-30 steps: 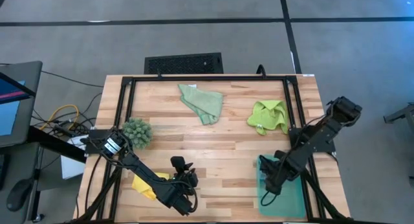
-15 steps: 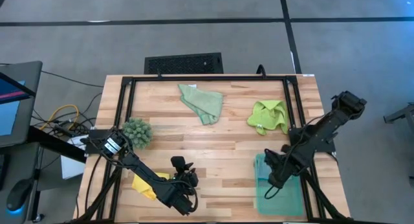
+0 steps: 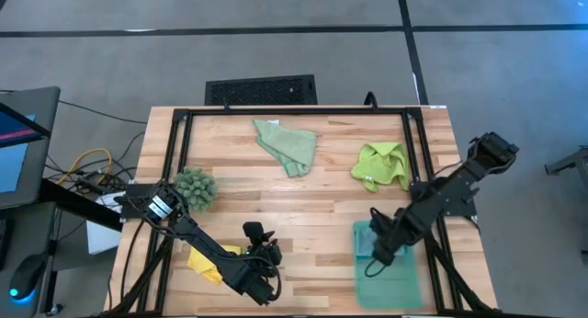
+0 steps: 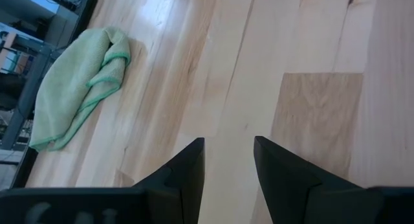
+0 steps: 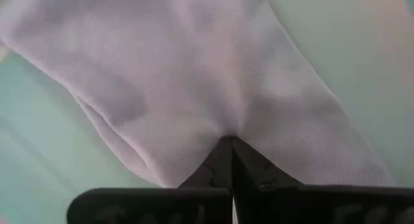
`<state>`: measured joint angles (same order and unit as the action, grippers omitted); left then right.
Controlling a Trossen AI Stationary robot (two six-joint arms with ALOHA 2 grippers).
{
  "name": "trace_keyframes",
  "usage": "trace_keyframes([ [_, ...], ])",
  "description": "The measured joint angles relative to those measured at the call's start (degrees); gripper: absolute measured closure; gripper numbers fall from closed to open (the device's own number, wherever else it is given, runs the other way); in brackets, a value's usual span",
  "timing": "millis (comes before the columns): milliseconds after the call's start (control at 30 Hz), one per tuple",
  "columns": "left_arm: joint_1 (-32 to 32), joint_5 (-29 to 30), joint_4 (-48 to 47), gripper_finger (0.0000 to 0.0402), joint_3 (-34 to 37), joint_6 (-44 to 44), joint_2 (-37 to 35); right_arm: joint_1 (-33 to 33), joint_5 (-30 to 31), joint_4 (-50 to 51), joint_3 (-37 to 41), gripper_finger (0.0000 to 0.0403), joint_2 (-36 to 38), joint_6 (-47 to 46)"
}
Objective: Fold microfiber towels
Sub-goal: Put the folded blue microfiber cloth into the green bin, then fold the green microfiber cloth
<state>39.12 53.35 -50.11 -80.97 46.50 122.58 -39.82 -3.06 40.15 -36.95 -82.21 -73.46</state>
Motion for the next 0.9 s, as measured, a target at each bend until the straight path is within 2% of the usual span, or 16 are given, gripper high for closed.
trace_keyframes([
  [167,0.01,-0.56,-0.04,0.0274,0.0,-0.39,0.0,4.18,1.72,-1.66,-0.96,0.0383,-0.14,3.4],
  [267,0.01,-0.58,-0.04,0.0274,0.0,-0.37,0.0,4.7,3.1,1.51,-3.86,0.0383,0.45,7.07],
  [433,0.01,-0.58,-0.08,0.0274,0.0,-0.39,0.0,4.66,3.77,8.8,-9.87,0.0391,5.6,10.24],
  [533,0.01,-0.57,-0.04,0.0274,0.0,-0.39,0.0,5.12,6.84,13.02,-12.14,0.0385,9.55,12.44],
  [600,0.01,-0.56,0.03,0.0274,0.0,-0.39,0.0,6.27,11.08,15.02,-12.5,0.0375,11.92,15.18],
  [733,0.01,-0.56,-0.02,0.0274,0.0,-0.37,0.0,13.03,21.26,15.9,-11.83,0.035,15.02,19.36],
  [900,0.01,-0.54,0.05,0.0274,0.0,-0.46,0.0,25.15,22.32,7.5,-10.04,0.0321,12.92,34.69],
])
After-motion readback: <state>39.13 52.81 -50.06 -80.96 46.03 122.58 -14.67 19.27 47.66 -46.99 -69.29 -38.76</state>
